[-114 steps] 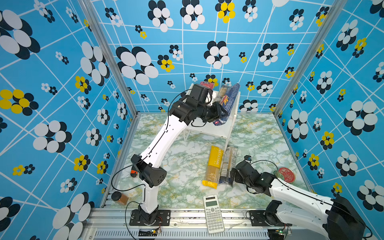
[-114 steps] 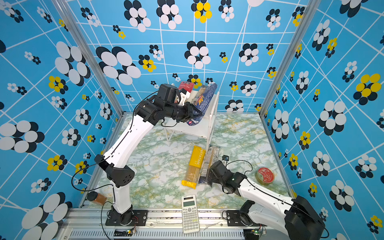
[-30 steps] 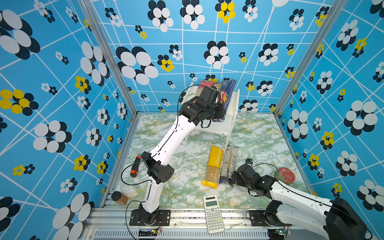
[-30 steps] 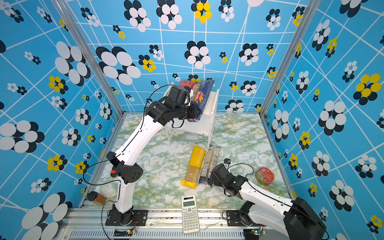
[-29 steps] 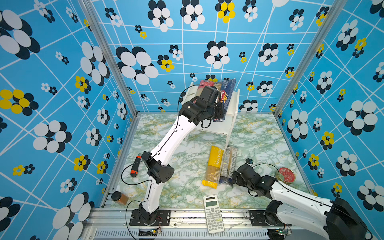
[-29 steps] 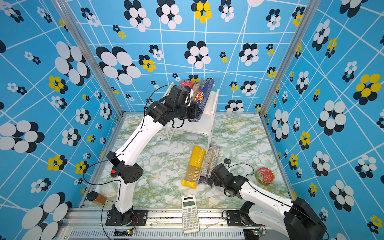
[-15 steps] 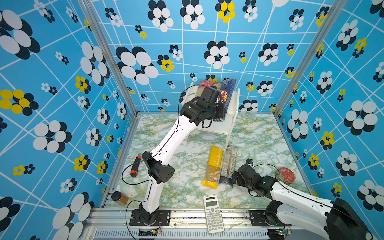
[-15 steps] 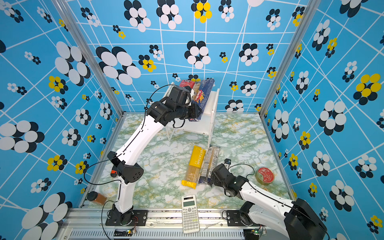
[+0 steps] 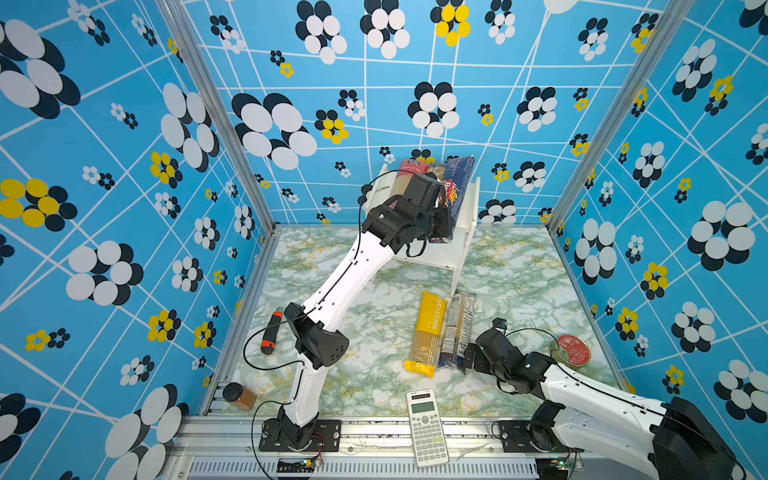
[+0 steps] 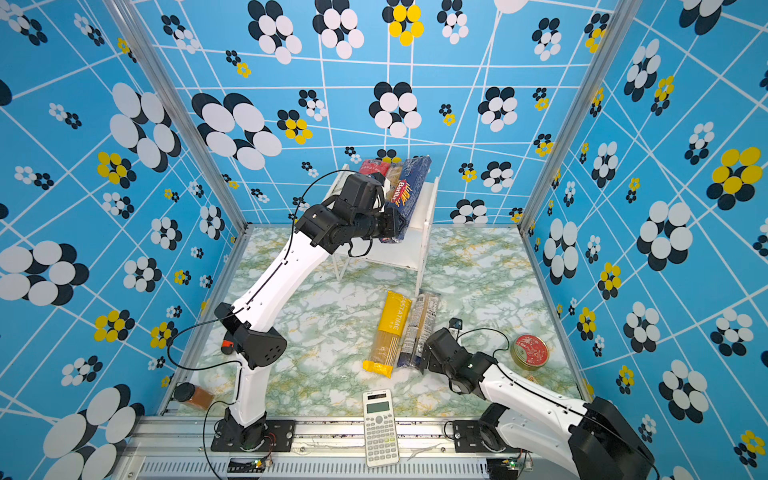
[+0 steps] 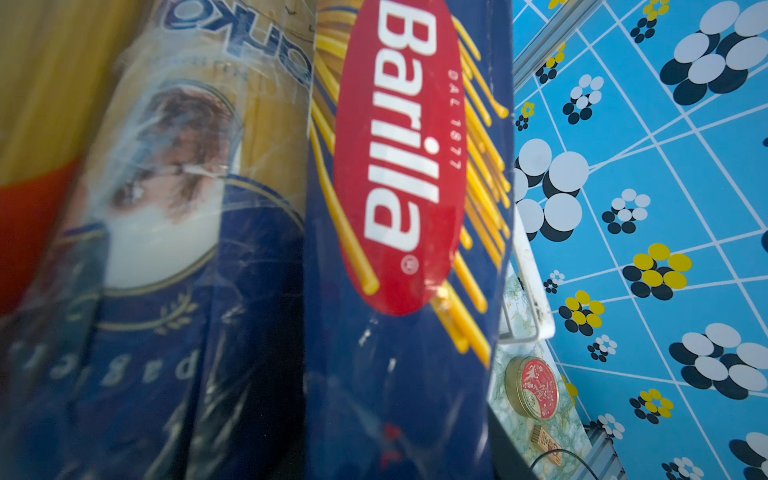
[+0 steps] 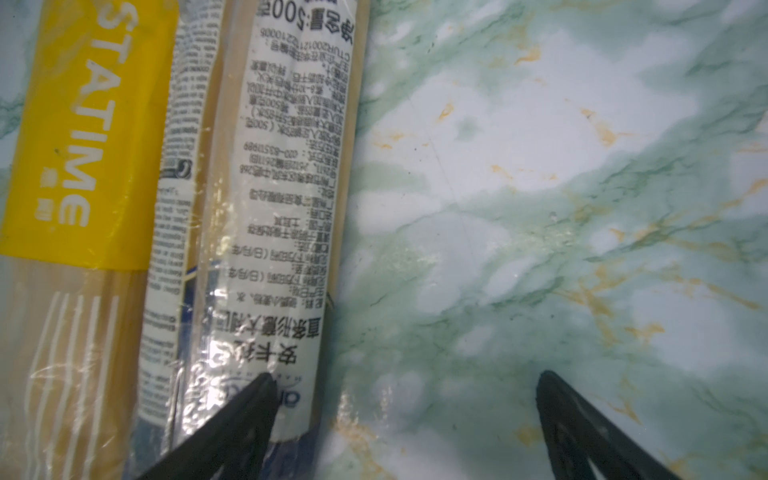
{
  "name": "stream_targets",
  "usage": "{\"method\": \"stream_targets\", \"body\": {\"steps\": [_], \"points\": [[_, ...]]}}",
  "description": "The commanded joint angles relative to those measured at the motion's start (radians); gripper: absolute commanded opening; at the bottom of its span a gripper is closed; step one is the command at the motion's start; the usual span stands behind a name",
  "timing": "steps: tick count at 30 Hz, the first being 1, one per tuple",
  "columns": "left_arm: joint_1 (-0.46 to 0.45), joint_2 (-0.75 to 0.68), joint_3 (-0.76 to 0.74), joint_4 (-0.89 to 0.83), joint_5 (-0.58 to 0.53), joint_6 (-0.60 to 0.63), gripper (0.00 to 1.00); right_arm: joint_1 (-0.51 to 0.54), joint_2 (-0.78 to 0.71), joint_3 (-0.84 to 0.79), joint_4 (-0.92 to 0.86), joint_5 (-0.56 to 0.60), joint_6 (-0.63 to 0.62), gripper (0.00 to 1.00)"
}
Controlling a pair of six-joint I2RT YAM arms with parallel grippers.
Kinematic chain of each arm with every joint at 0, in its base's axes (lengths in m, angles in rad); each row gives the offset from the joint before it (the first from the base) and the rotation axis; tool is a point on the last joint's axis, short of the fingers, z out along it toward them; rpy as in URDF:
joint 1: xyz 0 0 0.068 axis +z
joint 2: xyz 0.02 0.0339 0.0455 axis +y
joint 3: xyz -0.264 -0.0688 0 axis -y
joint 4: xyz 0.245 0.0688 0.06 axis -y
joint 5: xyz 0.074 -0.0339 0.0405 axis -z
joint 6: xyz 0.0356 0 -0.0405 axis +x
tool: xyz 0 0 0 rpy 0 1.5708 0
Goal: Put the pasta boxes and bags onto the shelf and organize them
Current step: 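Lower the Barilla box beside the blue-and-yellow bag and adjust it upright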
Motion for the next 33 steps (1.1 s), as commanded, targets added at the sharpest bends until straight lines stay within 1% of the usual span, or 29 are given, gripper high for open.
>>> {"method": "stream_targets", "body": {"steps": [1,8,14,19,28,33], "points": [[-0.008,-0.066,-0.009,0.182,-0.022,0.013,0.27,-0.007,-0.011,-0.022,-0.001,-0.009,0.004,0.99],[-0.012,-0.113,-0.056,0.227,-0.019,0.015,0.28,-0.007,-0.014,-0.025,-0.003,-0.011,0.005,0.99],[-0.019,-0.149,-0.069,0.24,-0.044,0.039,0.28,-0.01,-0.013,-0.025,-0.004,-0.012,0.007,0.99],[-0.026,-0.189,-0.125,0.3,-0.071,0.058,0.28,-0.01,-0.012,-0.025,-0.002,-0.012,0.007,0.99],[-0.034,-0.201,-0.127,0.35,-0.06,0.079,0.28,-0.008,-0.011,-0.025,-0.001,-0.011,0.006,0.99],[-0.037,-0.192,-0.124,0.368,-0.083,0.091,0.28,-0.009,-0.007,-0.019,-0.001,-0.014,0.003,0.99]]}}
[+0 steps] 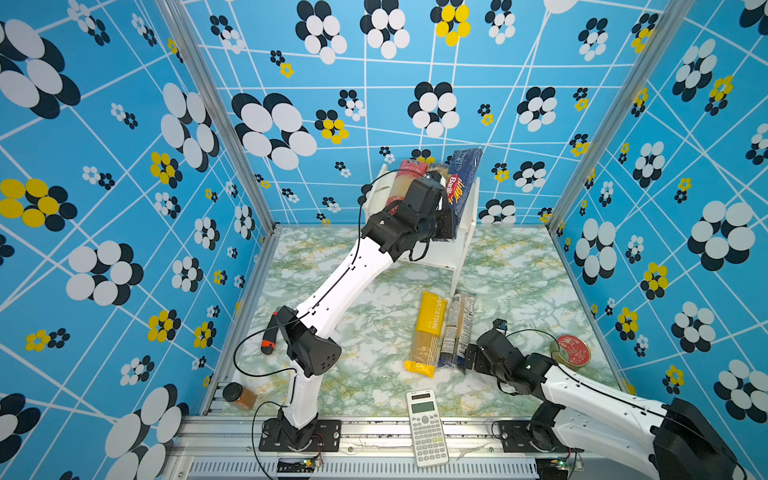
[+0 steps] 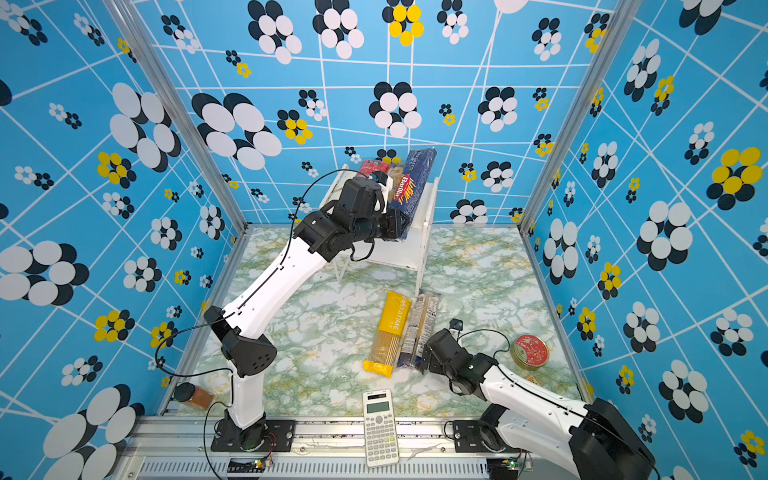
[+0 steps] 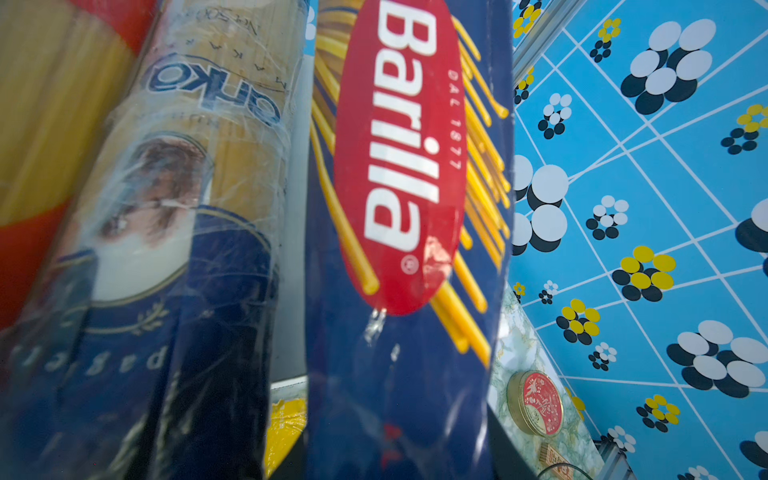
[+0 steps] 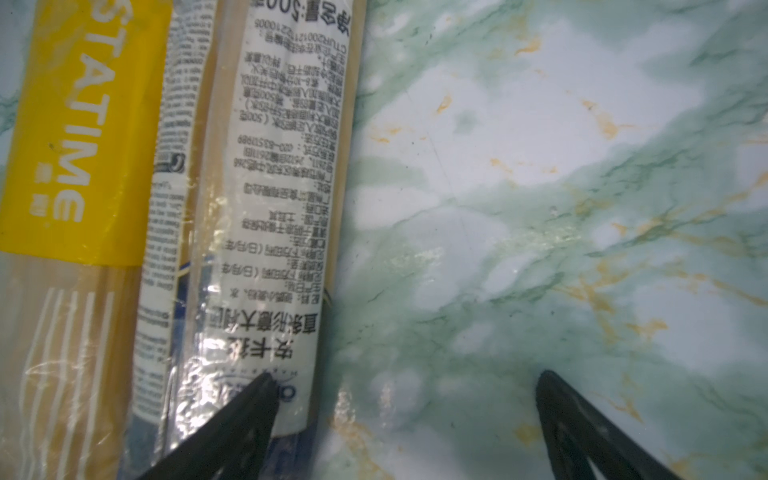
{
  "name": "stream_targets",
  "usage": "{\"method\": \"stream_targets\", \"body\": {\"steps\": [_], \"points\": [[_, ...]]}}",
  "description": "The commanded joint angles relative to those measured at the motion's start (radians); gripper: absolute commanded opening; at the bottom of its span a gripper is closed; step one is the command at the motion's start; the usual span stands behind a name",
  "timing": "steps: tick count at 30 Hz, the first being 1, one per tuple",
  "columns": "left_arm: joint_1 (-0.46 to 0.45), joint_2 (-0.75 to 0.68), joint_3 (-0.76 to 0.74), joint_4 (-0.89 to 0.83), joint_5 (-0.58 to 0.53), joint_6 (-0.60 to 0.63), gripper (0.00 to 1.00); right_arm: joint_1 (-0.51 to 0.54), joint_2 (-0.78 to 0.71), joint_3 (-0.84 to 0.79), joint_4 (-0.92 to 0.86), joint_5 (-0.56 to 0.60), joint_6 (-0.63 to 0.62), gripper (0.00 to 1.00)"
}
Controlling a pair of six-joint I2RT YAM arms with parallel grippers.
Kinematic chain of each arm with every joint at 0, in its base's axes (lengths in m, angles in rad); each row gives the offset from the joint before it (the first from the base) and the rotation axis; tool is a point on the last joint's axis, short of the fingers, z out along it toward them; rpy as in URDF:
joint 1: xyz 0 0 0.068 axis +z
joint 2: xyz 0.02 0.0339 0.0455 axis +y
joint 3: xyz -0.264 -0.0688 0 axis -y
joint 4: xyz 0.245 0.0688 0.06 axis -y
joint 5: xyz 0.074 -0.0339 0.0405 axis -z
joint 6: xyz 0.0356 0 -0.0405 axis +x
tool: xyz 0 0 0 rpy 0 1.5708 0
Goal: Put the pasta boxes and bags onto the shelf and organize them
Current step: 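Lower the Barilla box beside the blue-and-yellow bag and adjust it upright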
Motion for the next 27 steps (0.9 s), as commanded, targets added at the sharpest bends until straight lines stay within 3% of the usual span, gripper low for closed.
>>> {"method": "stream_targets", "body": {"steps": [1,10,12,15,27], "points": [[-0.007,-0.099,0.023,0.21,-0.047,0.043,0.28,-0.008,-0.001,-0.007,-0.011,-0.006,0.003,0.99],[-0.006,-0.06,0.027,0.207,-0.088,0.054,0.31,-0.007,-0.006,-0.009,-0.016,-0.007,0.002,0.99],[-0.006,-0.056,0.028,0.205,-0.094,0.056,0.39,-0.007,-0.006,-0.009,-0.017,-0.006,0.002,0.99],[-0.006,-0.049,0.031,0.199,-0.09,0.063,0.35,-0.008,-0.006,-0.009,-0.018,-0.007,0.002,0.99],[-0.007,-0.024,0.023,0.193,-0.094,0.063,0.41,-0.008,-0.009,-0.016,-0.017,-0.008,0.002,0.99]]}}
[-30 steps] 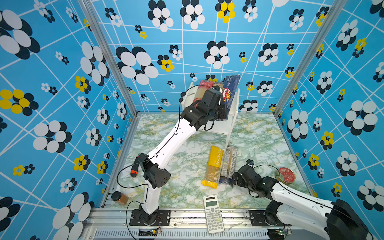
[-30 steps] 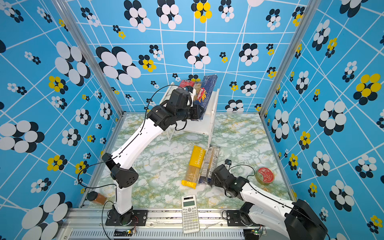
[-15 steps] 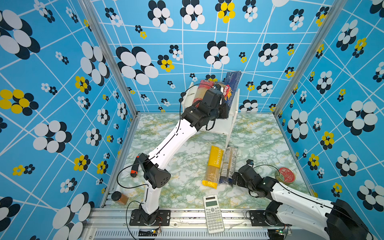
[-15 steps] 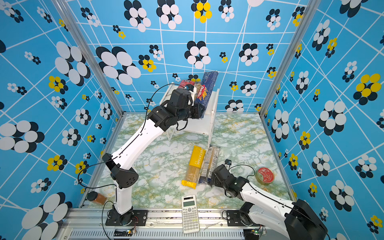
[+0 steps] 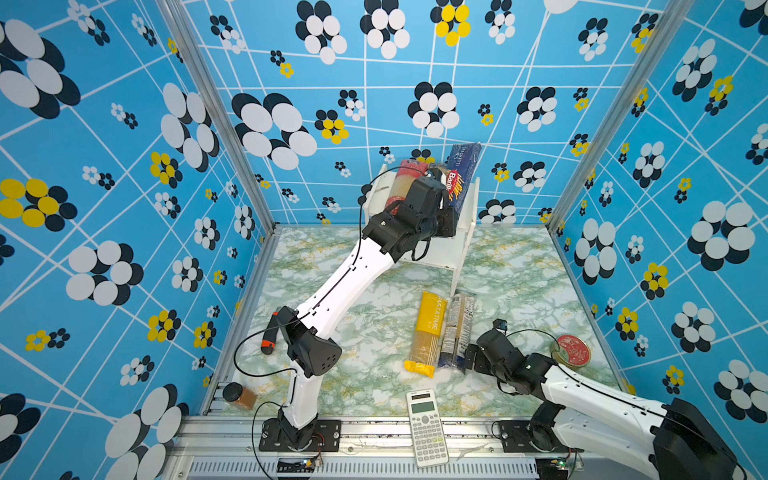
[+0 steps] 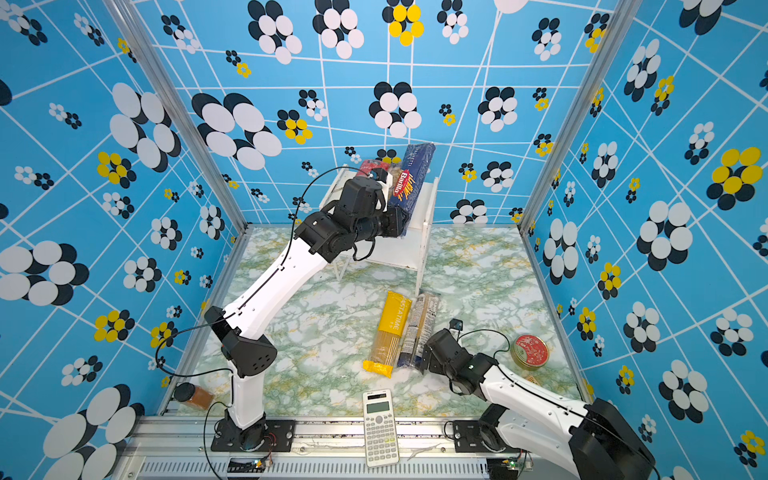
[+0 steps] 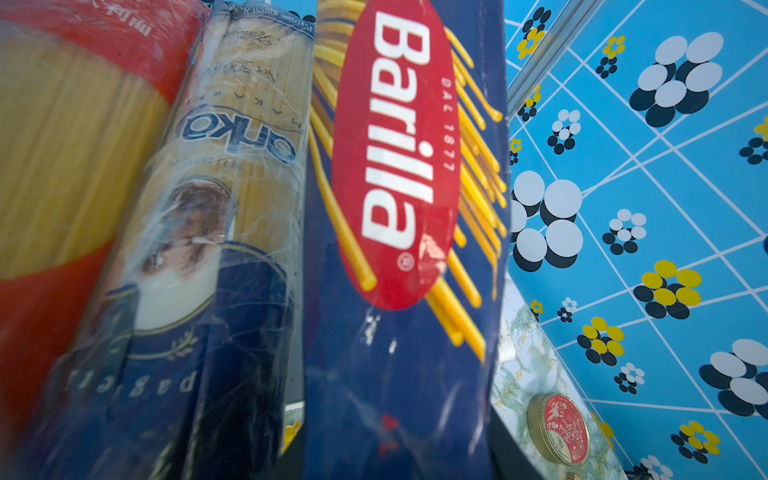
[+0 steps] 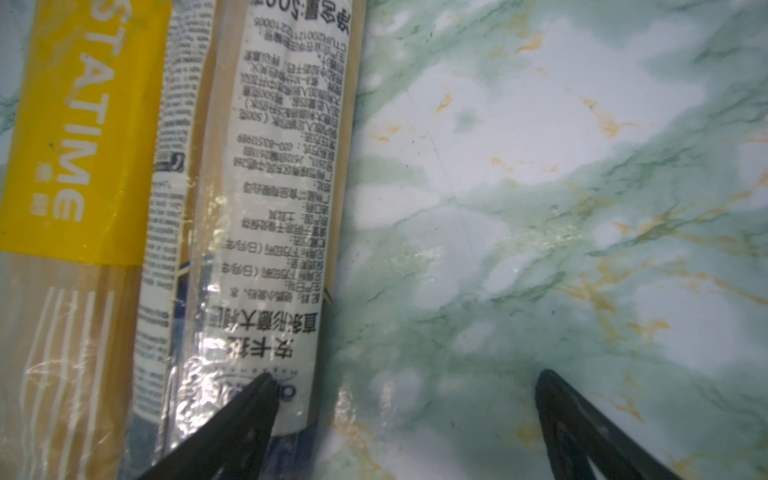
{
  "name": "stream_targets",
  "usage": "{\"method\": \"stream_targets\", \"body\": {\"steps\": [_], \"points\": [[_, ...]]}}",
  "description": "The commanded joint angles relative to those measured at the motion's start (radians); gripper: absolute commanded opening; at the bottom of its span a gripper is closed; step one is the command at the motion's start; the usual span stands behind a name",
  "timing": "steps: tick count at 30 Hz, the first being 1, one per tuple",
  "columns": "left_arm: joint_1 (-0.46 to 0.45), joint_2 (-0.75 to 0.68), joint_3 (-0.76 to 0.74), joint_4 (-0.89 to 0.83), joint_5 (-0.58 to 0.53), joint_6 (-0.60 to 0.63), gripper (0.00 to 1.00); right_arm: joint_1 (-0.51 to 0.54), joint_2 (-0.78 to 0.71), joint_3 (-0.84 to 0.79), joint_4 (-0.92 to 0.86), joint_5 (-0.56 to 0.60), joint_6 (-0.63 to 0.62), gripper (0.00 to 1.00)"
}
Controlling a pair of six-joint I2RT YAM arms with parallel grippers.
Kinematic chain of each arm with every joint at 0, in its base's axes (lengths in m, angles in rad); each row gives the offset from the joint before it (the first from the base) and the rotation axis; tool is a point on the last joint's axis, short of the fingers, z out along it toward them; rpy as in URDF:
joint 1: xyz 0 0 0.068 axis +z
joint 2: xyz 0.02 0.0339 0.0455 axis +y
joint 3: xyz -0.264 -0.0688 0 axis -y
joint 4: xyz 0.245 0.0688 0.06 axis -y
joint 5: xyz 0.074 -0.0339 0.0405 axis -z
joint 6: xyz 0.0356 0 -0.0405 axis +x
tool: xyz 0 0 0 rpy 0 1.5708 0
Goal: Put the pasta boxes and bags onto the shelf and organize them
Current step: 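Lower the Barilla box beside the blue-and-yellow bag and adjust it upright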
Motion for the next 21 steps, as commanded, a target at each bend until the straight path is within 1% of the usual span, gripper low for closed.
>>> {"method": "stream_targets", "body": {"steps": [1,5,6,7,21], "points": [[-0.002,-0.022,0.023,0.167,-0.026,0.024,0.42,-0.006,-0.011,-0.015,-0.019,-0.004,0.005,0.99],[-0.002,-0.017,0.015,0.172,-0.022,0.021,0.42,-0.005,-0.022,-0.017,-0.026,-0.002,0.007,0.99],[-0.003,-0.013,0.016,0.172,-0.022,0.021,0.48,-0.006,-0.027,-0.019,-0.027,-0.002,0.008,0.99],[-0.003,-0.012,0.015,0.172,-0.022,0.022,0.49,-0.006,-0.033,-0.022,-0.03,0.001,0.007,0.99],[-0.002,-0.012,-0.032,0.186,-0.013,0.01,0.52,-0.008,-0.076,-0.038,-0.046,0.004,0.02,0.99]]}}
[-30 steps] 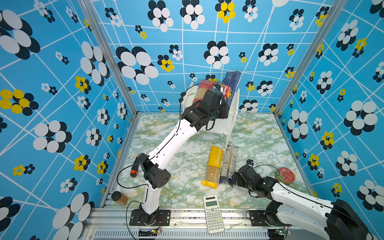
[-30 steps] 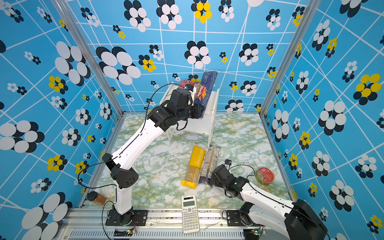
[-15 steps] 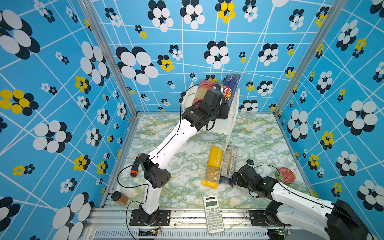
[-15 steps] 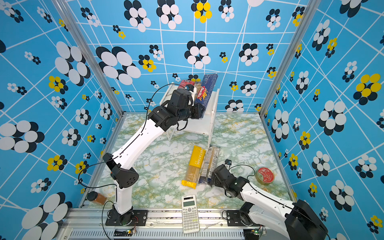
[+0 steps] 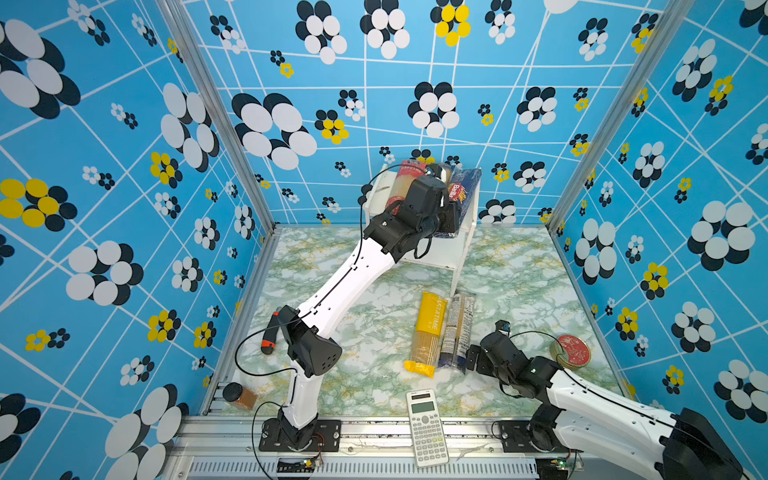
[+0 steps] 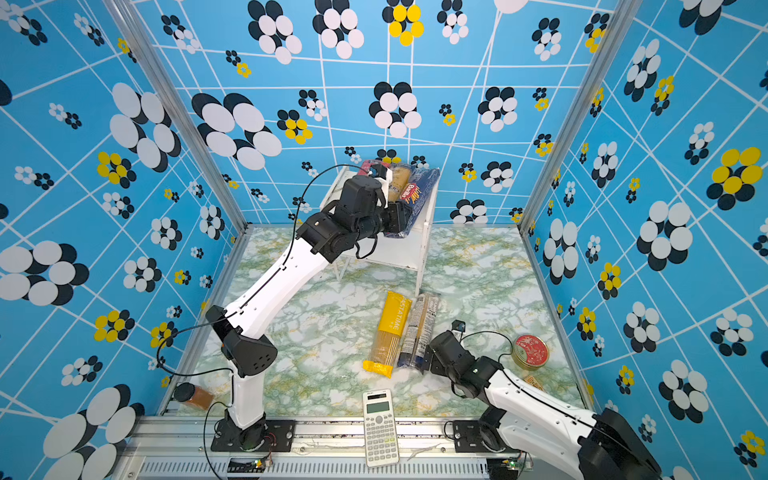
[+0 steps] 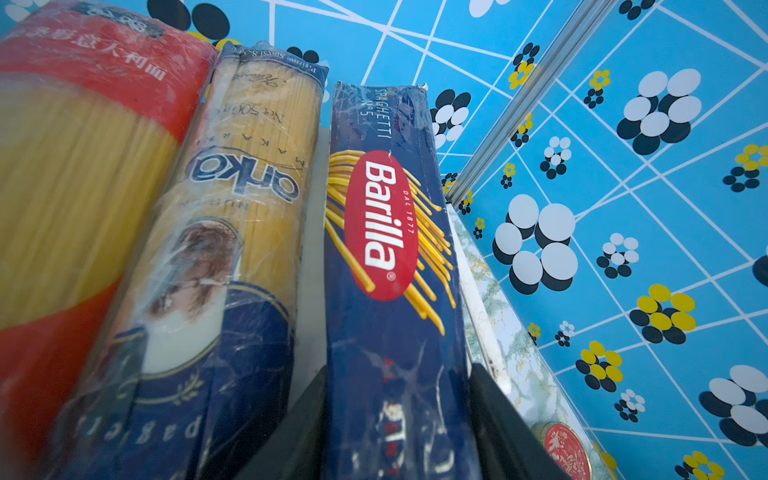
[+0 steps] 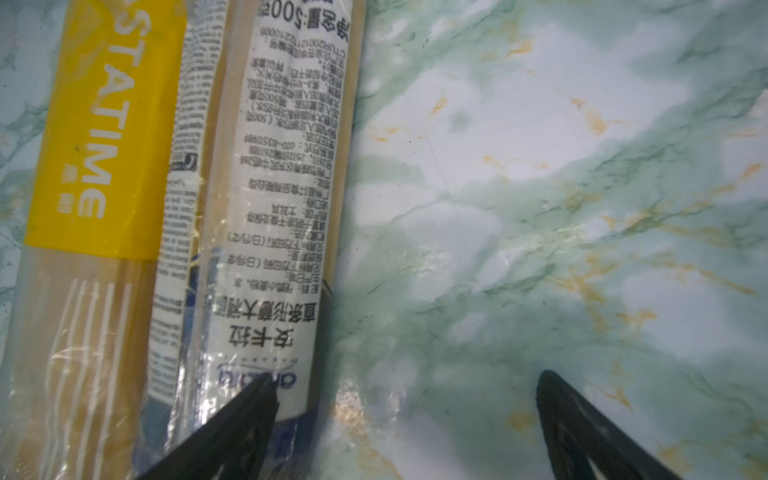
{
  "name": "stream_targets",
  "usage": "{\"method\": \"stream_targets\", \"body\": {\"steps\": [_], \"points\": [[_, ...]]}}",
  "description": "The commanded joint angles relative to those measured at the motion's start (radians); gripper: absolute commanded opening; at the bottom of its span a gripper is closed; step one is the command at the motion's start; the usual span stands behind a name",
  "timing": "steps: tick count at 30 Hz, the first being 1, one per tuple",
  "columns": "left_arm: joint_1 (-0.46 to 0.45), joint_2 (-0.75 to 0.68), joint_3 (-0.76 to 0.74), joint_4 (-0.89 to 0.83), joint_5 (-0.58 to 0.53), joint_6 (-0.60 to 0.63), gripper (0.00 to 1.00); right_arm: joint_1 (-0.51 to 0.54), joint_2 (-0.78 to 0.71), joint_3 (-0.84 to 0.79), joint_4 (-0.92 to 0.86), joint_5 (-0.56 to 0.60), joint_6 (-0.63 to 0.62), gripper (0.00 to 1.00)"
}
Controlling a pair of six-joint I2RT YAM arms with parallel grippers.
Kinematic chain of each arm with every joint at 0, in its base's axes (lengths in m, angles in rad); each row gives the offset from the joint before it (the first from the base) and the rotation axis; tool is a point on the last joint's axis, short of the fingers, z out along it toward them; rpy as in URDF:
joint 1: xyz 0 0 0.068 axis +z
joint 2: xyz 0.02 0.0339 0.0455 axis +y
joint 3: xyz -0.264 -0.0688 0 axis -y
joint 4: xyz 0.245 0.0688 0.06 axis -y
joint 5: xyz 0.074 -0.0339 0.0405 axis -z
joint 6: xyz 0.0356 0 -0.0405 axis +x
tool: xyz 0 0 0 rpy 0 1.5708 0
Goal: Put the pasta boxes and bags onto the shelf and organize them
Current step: 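Lower the Barilla box beside the blue-and-yellow bag and adjust it upright, then open the left gripper to release the Barilla box on the shelf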
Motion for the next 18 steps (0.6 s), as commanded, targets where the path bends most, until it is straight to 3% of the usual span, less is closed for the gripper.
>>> {"method": "stream_targets", "body": {"steps": [1,13,18], "points": [[-0.003,-0.018,-0.014,0.106,0.006,0.01,0.53,-0.007,-0.009,-0.016,-0.032,0.006,0.015,0.99],[-0.009,-0.003,-0.049,0.12,0.012,-0.003,0.54,-0.006,-0.012,-0.019,-0.033,0.005,0.018,0.99],[-0.023,-0.029,-0.049,0.103,-0.037,0.043,0.56,-0.007,-0.01,-0.021,-0.032,0.002,0.019,0.99]]}}
